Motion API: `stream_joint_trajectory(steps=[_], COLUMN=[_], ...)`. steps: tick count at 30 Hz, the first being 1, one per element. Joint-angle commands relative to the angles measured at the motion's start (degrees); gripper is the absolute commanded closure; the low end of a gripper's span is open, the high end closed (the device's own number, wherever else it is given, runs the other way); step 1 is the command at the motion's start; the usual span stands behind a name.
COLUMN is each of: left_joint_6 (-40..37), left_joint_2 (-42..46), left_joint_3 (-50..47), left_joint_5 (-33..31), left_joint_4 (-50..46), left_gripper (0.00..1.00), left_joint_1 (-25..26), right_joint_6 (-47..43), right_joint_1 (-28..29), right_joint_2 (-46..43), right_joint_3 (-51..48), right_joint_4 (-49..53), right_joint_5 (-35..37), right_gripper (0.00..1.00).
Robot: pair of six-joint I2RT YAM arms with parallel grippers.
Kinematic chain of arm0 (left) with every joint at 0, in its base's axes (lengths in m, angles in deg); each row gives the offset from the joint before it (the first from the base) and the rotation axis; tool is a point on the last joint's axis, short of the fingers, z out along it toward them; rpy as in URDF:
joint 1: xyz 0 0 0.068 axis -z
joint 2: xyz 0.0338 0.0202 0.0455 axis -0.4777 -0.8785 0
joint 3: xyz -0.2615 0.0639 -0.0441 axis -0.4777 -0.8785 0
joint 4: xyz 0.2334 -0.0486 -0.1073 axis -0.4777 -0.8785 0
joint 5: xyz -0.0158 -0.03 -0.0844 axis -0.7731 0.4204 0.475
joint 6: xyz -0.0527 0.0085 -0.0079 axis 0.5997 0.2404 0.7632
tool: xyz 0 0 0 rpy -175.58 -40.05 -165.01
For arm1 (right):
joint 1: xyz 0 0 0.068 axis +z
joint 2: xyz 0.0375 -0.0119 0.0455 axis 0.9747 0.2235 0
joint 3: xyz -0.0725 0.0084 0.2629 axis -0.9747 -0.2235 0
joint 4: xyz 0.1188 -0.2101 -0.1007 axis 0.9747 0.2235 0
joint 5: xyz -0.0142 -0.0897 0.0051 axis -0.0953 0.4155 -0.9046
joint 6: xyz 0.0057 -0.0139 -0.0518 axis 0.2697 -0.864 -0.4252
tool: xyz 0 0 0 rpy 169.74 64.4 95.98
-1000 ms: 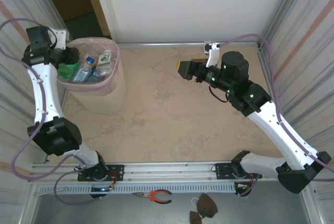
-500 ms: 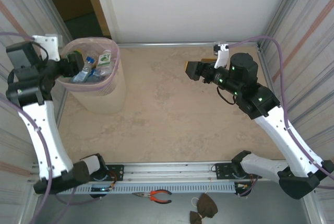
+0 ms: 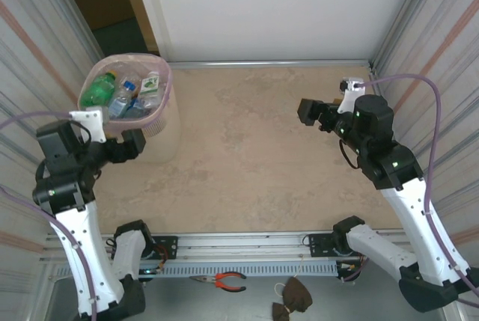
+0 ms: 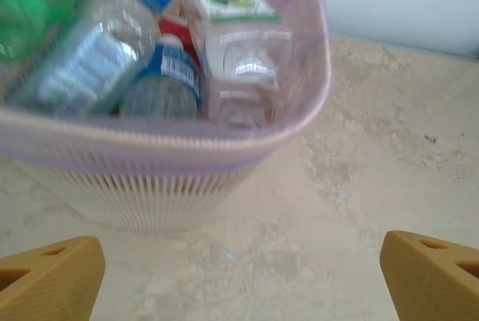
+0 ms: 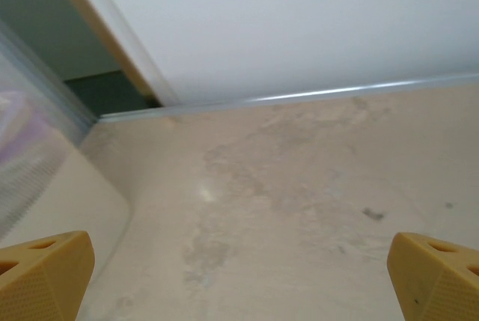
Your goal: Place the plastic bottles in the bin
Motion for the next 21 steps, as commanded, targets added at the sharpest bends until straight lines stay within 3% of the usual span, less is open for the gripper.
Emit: stream_joint_trajectory(steps=[1,9,14,21], left_joint_6=[4.54,12.45,18.44,19.54], left_joint_2=[2.84,7.7,9.84,4.66], left_joint_3=[-7.11,-22.47,-35.46,-46.98], left_joint_5=[1.12,-5.53,-10.64,-29.61], left_joint_4=[4.46,16.74,29.77,45.93], left_gripper=[0.05,0.05,0.08,0.06], left_joint_1=[0.06,4.17,6.67,18.6], right_joint_6=[-3.96,-9.03,-16.38,-15.1], right_joint_1=[-1.9,-5.4,-7.96,-15.23], right_joint_2=[-1.96,-8.29,-10.64,-7.21], right_joint_3=[-4.43,-21.53,-33.45,-44.61], right_joint_4=[1.45,-8.9,-21.77,-38.97], right_joint_5=[3.26,12.36,12.29,9.92], right_gripper=[0.01,0.01,0.01,0.01])
